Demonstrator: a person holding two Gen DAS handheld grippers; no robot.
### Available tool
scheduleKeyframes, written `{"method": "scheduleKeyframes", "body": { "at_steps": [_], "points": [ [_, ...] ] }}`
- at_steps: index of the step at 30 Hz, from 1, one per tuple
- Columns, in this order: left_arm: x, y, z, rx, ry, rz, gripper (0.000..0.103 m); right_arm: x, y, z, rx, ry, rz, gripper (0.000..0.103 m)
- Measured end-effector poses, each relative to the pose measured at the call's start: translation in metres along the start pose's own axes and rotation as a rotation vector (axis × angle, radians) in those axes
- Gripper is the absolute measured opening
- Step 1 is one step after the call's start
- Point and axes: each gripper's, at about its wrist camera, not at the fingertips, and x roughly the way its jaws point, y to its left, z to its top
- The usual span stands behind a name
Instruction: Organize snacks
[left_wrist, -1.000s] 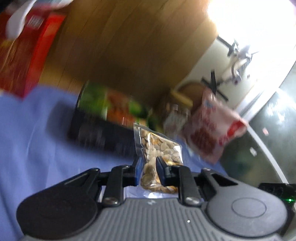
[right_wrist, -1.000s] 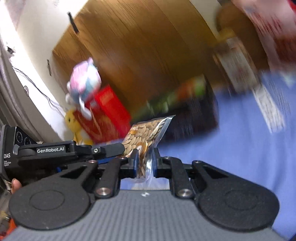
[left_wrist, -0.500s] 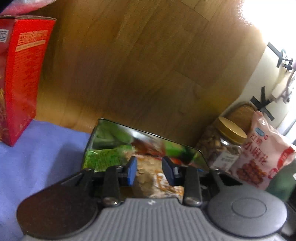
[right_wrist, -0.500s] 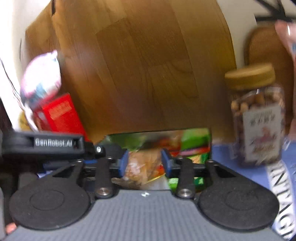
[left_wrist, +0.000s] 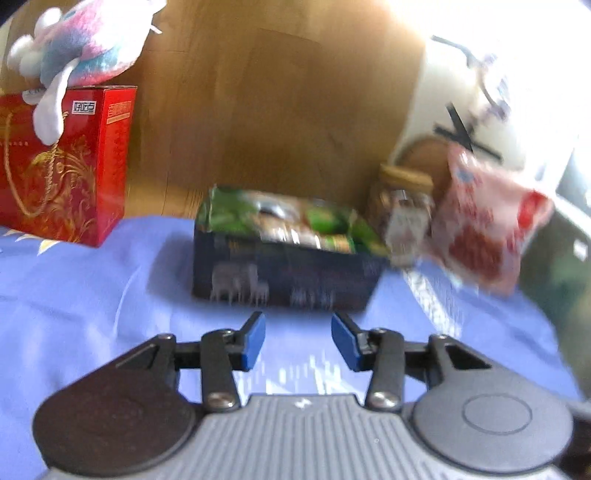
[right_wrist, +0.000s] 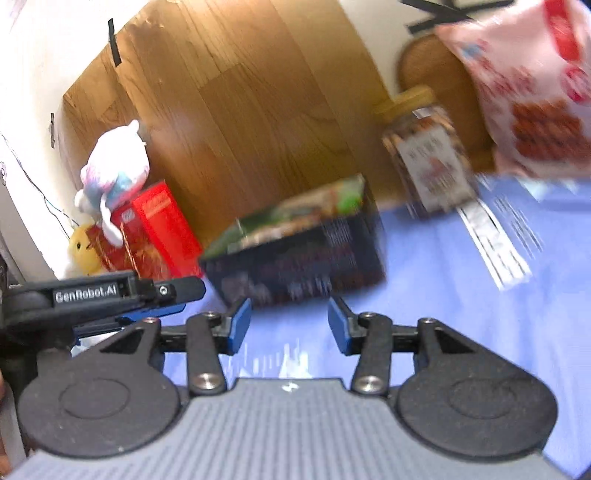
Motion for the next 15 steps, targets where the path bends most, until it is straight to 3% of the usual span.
{"method": "scheduleKeyframes", "body": {
  "at_steps": [2,6,7,8,10,15],
  "points": [
    [-0.008,-0.009,-0.016,0.025,0.027,0.017,0.048,-0.008,0.004,-0.015,0.018,0.016,-0.040,0.060],
    [-0.023,-0.022,-0.041,0.052,0.078,0.042,0.059,-0.027,0.009,-0.040,0.045,0.049,-0.060,0.064],
    [-0.027,-0.025,-0.046,0.060,0.082,0.059,0.068,-0.031,0.009,-0.046,0.050,0.061,-0.056,0.064],
    [-0.031,-0.027,-0.050,0.058,0.084,0.076,0.086,-0.034,0.010,-0.051,0.056,0.072,-0.051,0.064],
    [-0.040,-0.028,-0.056,0.044,0.068,0.099,0.103,-0.039,0.012,-0.057,0.062,0.081,-0.042,0.064],
    [-0.056,-0.031,-0.065,0.066,0.049,0.161,0.103,-0.047,0.017,-0.061,0.054,0.079,-0.017,0.065]
  ]
}}
